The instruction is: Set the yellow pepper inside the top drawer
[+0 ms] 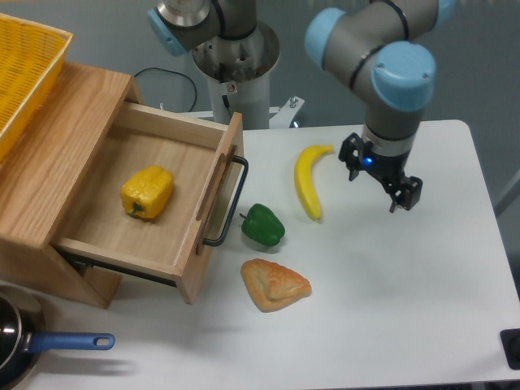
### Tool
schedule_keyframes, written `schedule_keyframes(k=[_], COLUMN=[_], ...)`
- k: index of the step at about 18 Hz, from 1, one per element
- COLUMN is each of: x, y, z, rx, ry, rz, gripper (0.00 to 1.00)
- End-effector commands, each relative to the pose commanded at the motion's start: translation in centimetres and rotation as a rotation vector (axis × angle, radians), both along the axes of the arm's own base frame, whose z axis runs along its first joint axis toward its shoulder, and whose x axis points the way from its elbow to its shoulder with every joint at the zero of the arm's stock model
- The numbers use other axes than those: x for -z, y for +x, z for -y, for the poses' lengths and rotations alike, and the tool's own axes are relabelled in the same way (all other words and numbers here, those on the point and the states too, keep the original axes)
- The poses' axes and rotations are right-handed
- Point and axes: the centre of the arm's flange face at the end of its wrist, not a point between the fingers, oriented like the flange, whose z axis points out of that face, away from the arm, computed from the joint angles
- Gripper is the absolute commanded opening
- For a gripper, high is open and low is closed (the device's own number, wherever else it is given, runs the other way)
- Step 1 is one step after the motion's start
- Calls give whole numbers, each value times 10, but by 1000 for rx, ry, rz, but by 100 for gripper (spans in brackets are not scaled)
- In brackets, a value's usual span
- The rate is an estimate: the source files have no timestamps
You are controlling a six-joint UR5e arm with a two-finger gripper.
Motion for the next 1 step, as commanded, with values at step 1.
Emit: schedule_keyframes(k=[1], x=[4], y=[-3], z=[3], rx=[-3], ry=[-2], rz=[6], gripper=[100])
